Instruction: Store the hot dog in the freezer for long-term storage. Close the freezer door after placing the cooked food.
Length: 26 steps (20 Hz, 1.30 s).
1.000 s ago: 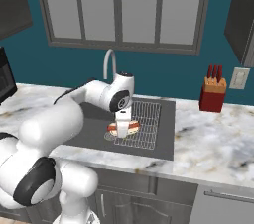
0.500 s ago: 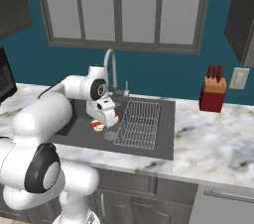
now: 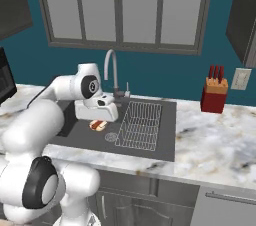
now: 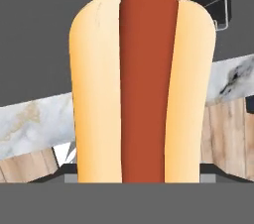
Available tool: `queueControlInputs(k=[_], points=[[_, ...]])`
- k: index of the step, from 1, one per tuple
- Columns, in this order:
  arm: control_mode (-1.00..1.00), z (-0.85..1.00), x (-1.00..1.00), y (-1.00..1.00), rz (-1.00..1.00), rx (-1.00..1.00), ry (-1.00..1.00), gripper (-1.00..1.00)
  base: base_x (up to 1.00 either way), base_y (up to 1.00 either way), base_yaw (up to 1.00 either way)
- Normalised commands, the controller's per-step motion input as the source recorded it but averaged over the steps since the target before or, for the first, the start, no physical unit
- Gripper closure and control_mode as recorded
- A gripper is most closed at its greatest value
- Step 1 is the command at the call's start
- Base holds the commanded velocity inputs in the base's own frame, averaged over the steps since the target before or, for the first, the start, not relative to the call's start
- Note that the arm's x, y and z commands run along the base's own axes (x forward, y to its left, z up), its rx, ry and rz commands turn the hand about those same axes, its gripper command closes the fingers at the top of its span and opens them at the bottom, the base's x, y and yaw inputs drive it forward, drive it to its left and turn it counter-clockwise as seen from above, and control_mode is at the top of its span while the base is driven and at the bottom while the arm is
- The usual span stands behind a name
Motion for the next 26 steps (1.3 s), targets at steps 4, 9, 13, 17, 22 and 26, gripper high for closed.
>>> queueControlInputs(k=[4, 9, 13, 17, 22, 26], points=[[-1.0, 0.23, -0.58, 0.0, 0.14, 0.14, -0.13, 1.0, 0.0, 0.0, 0.0], [-1.0, 0.23, -0.47, 0.02, 0.03, 0.21, -0.01, 1.0, 0.0, 0.0, 0.0], [-1.0, 0.12, -0.2, 0.01, -0.04, 0.16, 0.04, 1.0, 0.0, 0.0, 0.0], [-1.0, 0.0, 0.0, 0.25, -0.09, -0.02, 0.14, 1.0, 0.0, 0.0, 0.0], [-1.0, 0.0, 0.0, 0.24, -0.09, -0.09, 0.13, 1.0, 0.0, 0.0, 0.0], [-1.0, 0.0, -0.09, 0.03, -0.02, -0.01, 0.02, 1.0, 0.0, 0.0, 0.0]])
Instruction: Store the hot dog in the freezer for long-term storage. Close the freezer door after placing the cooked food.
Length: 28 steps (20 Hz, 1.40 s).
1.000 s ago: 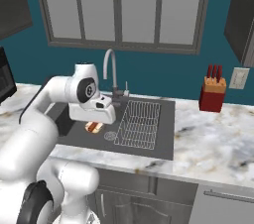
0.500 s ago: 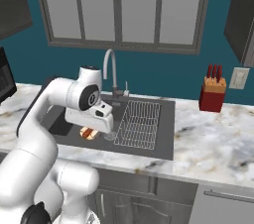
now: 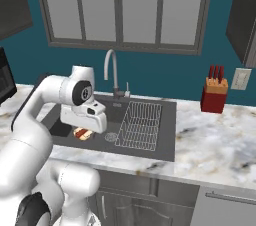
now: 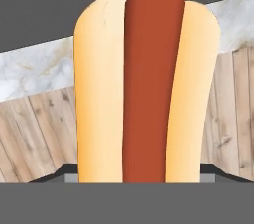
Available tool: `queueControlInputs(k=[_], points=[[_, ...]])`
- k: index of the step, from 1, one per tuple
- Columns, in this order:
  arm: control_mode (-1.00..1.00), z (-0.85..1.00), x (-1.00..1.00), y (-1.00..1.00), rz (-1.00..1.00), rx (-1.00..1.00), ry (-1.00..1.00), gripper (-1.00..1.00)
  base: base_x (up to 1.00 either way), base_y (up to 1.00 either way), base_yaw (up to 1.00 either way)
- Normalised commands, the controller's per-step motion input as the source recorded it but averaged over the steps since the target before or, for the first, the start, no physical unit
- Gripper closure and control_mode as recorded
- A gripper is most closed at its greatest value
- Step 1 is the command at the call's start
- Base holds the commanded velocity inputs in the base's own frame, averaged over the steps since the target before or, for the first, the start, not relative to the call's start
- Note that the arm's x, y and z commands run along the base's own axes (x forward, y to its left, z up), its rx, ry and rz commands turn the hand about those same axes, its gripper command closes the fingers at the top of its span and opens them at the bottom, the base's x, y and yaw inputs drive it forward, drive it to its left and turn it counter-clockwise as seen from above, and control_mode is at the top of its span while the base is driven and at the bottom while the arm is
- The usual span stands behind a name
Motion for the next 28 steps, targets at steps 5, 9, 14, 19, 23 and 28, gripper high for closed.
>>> queueControlInputs(k=[5, 9, 14, 19, 23, 28], points=[[-1.0, 0.0, -0.22, 0.0, 0.0, 0.0, 0.0, 1.0, 0.0, 0.0, 0.0], [-1.0, -0.05, -0.12, -0.02, 0.0, 0.0, 0.0, 1.0, 0.0, 0.0, 0.0], [-1.0, 0.0, 0.0, 0.0, 0.0, 0.0, 0.0, 1.0, 0.0, 0.0, 0.0], [-1.0, 0.0, 0.0, 0.0, 0.0, 0.0, 0.0, 1.0, 0.0, 0.0, 0.0], [-1.0, 0.0, 0.0, 0.0, 0.0, 0.0, 0.0, 1.0, 0.0, 0.0, 0.0], [1.0, 0.0, -0.13, -0.07, -0.04, 0.0, 0.0, 1.0, -0.27, -0.01, -0.19]])
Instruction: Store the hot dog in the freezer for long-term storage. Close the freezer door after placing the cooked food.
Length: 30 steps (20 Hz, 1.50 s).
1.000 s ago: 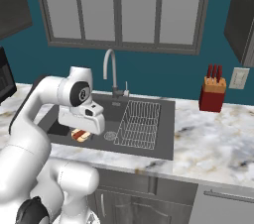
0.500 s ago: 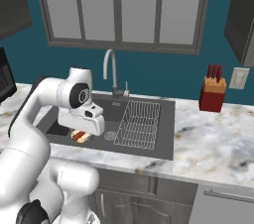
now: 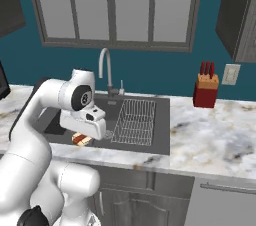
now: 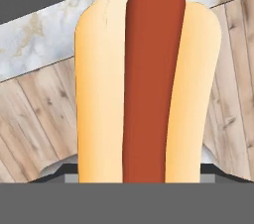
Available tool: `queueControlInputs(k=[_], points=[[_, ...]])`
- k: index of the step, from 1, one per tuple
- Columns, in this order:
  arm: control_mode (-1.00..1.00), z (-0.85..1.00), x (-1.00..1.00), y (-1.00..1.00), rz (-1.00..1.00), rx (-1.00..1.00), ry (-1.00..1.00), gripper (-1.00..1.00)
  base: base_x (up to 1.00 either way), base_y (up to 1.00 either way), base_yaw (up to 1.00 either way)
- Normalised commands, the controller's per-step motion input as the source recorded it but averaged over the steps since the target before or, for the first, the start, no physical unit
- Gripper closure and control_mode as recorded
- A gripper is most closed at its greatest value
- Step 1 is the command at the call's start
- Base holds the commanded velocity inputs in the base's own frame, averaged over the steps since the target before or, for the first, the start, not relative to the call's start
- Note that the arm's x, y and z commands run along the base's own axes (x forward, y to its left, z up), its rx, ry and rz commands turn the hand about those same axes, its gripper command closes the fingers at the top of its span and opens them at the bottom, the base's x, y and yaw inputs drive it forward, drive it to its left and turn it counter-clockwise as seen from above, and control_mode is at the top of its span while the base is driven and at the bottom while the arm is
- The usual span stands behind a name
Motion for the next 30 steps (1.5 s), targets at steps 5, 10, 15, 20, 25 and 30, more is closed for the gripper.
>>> queueControlInputs(k=[5, 10, 15, 20, 25, 30], points=[[1.0, 0.0, 0.0, 0.0, 0.0, 0.0, 0.0, 1.0, -0.51, -0.08, -0.45], [1.0, 0.0, 0.0, 0.0, 0.0, 0.0, 0.0, 1.0, -0.49, -0.2, -0.66], [1.0, 0.0, 0.0, 0.0, 0.0, 0.0, 0.0, 1.0, -0.25, -0.15, -0.78], [1.0, 0.0, 0.0, 0.0, 0.0, 0.0, 0.0, 1.0, -0.16, -0.16, -0.76], [1.0, 0.0, 0.0, 0.0, 0.0, 0.0, 0.0, 1.0, -0.02, -0.44, -0.74], [1.0, 0.0, 0.0, 0.0, 0.0, 0.0, 0.0, 1.0, -0.01, -0.53, -0.75]])
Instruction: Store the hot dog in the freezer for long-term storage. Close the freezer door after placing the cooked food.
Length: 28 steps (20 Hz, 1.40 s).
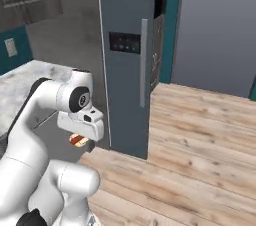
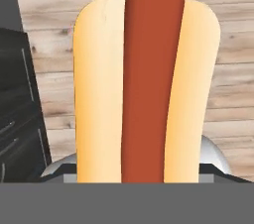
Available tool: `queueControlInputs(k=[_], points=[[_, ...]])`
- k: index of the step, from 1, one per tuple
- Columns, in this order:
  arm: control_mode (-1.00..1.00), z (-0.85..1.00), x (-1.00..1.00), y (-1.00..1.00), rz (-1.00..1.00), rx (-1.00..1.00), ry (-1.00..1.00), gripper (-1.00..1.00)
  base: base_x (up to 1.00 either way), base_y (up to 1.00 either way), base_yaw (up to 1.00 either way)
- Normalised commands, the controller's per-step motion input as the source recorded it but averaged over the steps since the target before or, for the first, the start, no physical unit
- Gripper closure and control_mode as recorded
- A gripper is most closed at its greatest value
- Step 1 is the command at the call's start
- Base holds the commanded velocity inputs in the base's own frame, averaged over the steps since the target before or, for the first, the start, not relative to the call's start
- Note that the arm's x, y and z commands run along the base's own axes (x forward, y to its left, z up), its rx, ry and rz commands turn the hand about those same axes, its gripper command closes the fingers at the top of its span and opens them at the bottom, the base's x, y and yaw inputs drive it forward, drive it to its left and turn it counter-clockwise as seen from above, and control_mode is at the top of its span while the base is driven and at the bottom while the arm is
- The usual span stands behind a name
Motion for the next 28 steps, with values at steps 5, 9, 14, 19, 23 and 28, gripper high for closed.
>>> queueControlInputs(k=[5, 9, 14, 19, 23, 28], points=[[1.0, 0.0, 0.0, 0.0, 0.0, 0.0, 0.0, 1.0, -0.01, -0.64, -0.72], [1.0, 0.0, 0.0, 0.0, 0.0, 0.0, 0.0, 1.0, 0.07, -0.62, -0.64], [1.0, 0.0, 0.0, 0.0, 0.0, 0.0, 0.0, 1.0, 0.53, -0.22, -0.21], [1.0, 0.0, 0.0, 0.0, 0.0, 0.0, 0.0, 1.0, 0.62, -0.56, 0.14], [1.0, 0.0, 0.0, 0.0, 0.0, 0.0, 0.0, 1.0, 0.84, -0.67, 0.24], [1.0, 0.0, 0.0, 0.0, 0.0, 0.0, 0.0, 1.0, 1.0, -0.37, 0.14]])
